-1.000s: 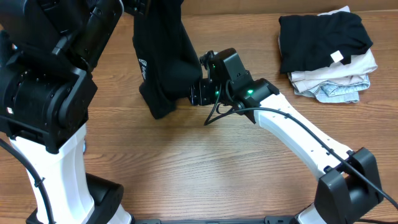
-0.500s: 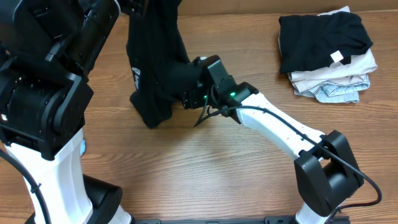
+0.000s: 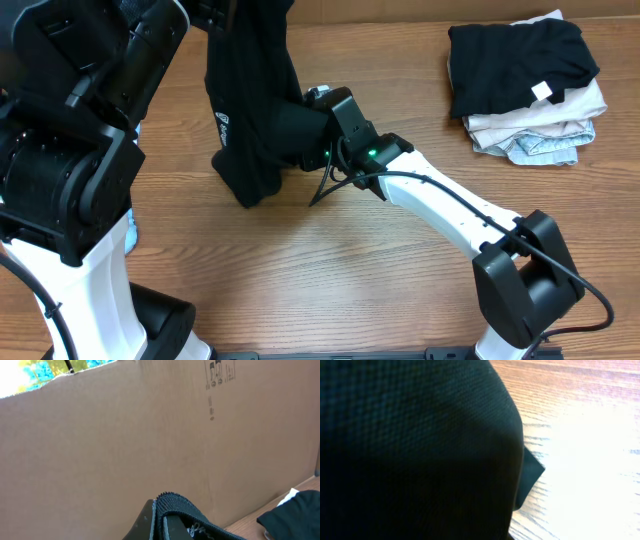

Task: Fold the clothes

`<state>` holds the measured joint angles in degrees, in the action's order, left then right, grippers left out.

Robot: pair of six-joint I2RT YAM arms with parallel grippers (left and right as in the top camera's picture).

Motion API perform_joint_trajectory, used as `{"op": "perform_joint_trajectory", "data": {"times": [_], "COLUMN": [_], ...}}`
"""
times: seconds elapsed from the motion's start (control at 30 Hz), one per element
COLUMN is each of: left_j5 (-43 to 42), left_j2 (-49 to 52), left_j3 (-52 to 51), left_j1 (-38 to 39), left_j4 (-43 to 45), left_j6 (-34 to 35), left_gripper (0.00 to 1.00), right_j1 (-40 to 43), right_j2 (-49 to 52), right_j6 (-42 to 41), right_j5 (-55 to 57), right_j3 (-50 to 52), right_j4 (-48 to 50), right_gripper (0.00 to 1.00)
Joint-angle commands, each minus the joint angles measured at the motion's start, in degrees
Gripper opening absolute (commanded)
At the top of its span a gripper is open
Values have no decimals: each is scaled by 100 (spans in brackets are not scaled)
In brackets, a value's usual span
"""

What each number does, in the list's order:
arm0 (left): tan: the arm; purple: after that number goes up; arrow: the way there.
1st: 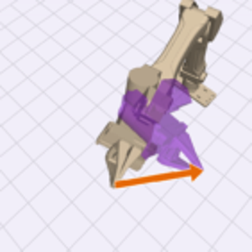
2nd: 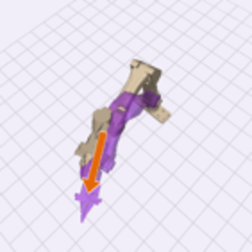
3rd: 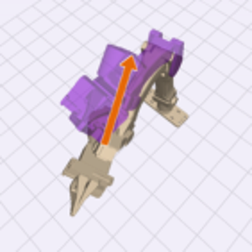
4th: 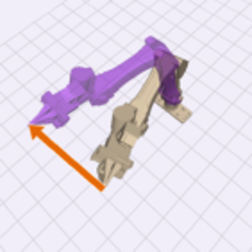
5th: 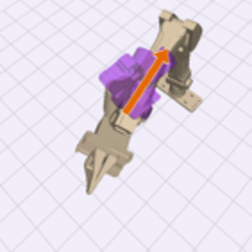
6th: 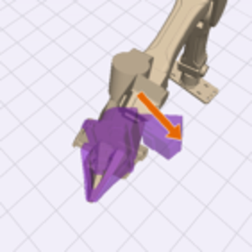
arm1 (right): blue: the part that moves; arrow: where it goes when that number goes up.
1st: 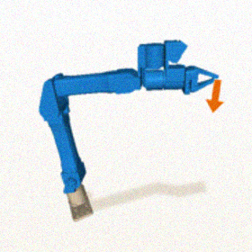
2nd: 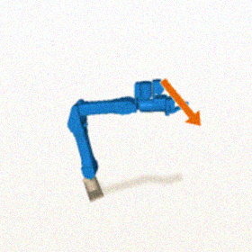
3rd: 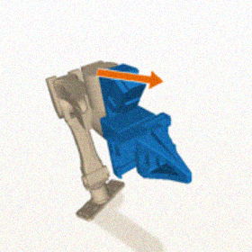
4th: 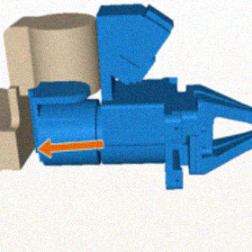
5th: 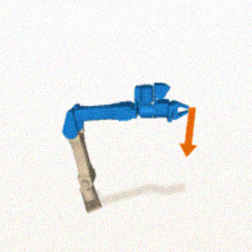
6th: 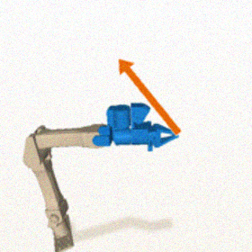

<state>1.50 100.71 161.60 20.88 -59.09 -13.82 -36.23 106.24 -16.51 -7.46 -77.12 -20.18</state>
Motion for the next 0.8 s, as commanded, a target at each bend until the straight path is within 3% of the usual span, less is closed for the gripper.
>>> {"op": "perform_joint_trajectory", "data": {"times": [0.0, 0.23, 0.47, 0.77], "left_j5": [254, 428, 813, 1451], "left_j2": [-197, -284, -627, -1318], "left_j3": [57, 57, 57, 57], "left_j1": [-24, -26, -26, -26], "left_j4": [-9, -330, -1543, -2295], "left_j6": [79, 79, 557, 879], "left_gripper": [4, 4, 4, 4], "right_j1": [170, 1266, 2824, 3187], "right_j2": [-518, -1971, -3877, -5709], "right_j6": [0, -68, -146, -223], "right_j5": [17, 15, -28, 358], "right_j3": [-66, -400, -654, -1263], "right_j4": [-297, -1749, -3106, -4000], "right_gripper": [4, 4, 4, 4]}}
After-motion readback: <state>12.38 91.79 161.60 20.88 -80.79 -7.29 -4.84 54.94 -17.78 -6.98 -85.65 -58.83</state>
